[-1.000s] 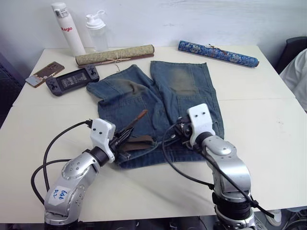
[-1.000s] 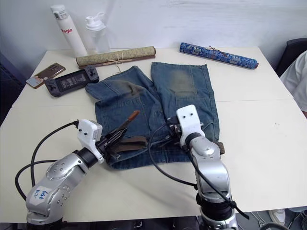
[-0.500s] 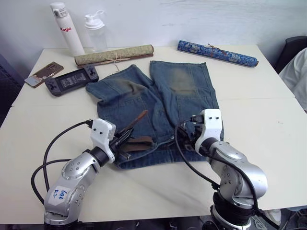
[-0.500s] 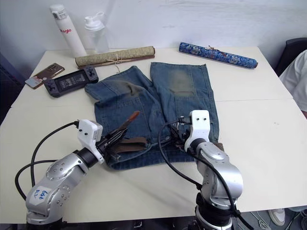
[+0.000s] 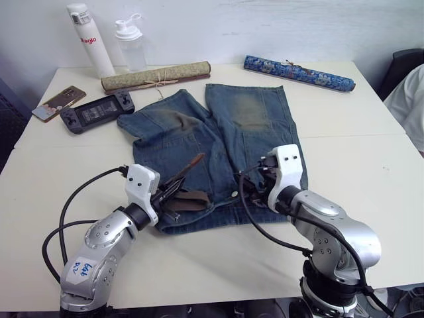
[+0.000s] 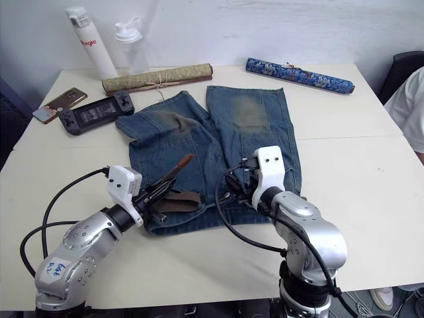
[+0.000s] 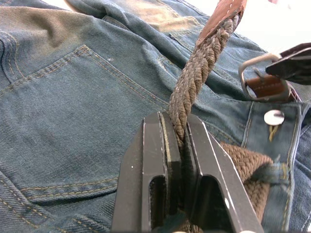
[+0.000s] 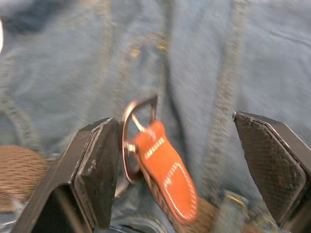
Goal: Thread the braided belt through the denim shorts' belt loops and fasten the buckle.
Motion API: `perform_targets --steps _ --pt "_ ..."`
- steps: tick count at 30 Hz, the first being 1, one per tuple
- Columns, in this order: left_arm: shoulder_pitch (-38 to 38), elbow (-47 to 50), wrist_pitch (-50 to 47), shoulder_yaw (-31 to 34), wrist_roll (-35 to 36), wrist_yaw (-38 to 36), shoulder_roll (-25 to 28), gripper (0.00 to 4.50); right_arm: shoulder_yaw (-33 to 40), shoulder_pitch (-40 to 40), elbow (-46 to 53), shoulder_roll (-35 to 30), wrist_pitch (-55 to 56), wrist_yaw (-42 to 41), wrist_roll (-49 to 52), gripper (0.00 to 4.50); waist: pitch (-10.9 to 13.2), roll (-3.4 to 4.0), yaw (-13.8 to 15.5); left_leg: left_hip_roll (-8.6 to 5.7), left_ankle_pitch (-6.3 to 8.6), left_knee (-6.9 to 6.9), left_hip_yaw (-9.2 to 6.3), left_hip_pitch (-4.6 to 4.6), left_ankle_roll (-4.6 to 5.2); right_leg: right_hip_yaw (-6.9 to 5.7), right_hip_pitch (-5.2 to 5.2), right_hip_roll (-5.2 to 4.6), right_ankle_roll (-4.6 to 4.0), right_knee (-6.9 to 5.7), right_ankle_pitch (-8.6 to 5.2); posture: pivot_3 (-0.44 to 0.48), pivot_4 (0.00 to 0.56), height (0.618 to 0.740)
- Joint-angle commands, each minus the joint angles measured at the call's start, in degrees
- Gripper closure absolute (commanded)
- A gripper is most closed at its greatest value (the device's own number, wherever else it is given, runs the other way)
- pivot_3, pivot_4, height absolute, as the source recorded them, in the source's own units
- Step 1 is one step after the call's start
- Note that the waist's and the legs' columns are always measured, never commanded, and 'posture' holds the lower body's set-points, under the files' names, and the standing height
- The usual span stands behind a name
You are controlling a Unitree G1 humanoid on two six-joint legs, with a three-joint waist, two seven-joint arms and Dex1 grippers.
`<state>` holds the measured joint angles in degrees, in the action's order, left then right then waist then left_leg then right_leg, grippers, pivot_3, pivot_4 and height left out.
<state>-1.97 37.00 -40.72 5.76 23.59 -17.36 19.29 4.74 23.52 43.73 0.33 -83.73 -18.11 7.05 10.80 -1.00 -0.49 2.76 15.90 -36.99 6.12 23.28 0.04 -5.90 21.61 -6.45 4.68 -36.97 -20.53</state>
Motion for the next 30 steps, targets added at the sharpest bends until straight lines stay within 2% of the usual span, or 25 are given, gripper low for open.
perform_targets --steps 1,4,8,13,18,23,30 --pt "0.31 1.62 1.49 0.35 -0.07 -0.16 0.67 4.50 -0.85 2.07 0.07 0.06 1.58 0.34 2.26 0.58 0.00 0.00 -0.02 0.00 0.00 -0.01 0.00 0.00 0.00 0.00 0.00 0.00 0.00 0.00 0.00 0.000 0.150 0.717" --pt "0.57 1.84 1.55 0.39 -0.08 -0.04 0.60 4.50 -0.44 3.48 -1.62 0.47 2.29 1.15 2.73 0.58 0.00 0.00 -0.09 0.00 0.00 -0.01 0.00 0.00 0.00 0.00 0.00 0.00 0.00 -0.01 0.00 0.000 0.150 0.717" --pt "0.99 2.24 1.67 0.49 -0.16 0.31 0.42 4.50 -2.48 4.63 -4.00 -3.89 4.01 0.20 3.01 0.58 0.00 0.00 -0.34 0.00 0.00 -0.01 0.01 0.00 0.00 0.00 0.00 -0.01 0.00 -0.01 0.00 0.000 0.150 0.717" --pt "1.56 2.49 1.86 0.57 -0.16 0.51 0.30 4.50 -7.53 6.29 -5.94 -8.57 8.25 -1.80 4.17 0.58 0.00 0.00 -0.95 0.00 0.01 0.01 0.01 0.01 0.02 0.00 0.00 -0.02 0.00 0.03 0.00 0.000 0.150 0.717" --pt "1.75 2.53 2.00 0.56 -0.12 0.80 0.11 4.50 -11.29 8.60 -6.39 -9.85 10.37 -3.69 6.98 0.58 0.00 0.00 -1.17 0.03 0.01 0.05 0.00 0.01 0.01 -0.01 0.00 0.00 0.00 0.01 0.00 0.000 0.150 0.717" --pt "1.88 2.70 2.25 0.27 -0.19 1.02 0.05 4.50 -16.02 9.57 -9.53 -12.92 12.14 -1.67 4.69 0.58 0.00 0.00 -1.05 -0.01 0.01 0.04 0.00 0.02 0.02 -0.01 -0.01 -0.04 0.00 0.02 0.00 0.000 0.150 0.717" --pt "2.00 2.98 2.20 -0.21 -0.14 1.43 -0.31 4.50 -8.96 10.86 -16.66 -10.80 12.85 4.61 2.80 0.58 0.00 0.00 -1.06 -0.01 0.01 0.02 0.00 0.02 0.02 -0.03 -0.02 -0.06 0.00 0.03 0.00 0.000 0.150 0.717"
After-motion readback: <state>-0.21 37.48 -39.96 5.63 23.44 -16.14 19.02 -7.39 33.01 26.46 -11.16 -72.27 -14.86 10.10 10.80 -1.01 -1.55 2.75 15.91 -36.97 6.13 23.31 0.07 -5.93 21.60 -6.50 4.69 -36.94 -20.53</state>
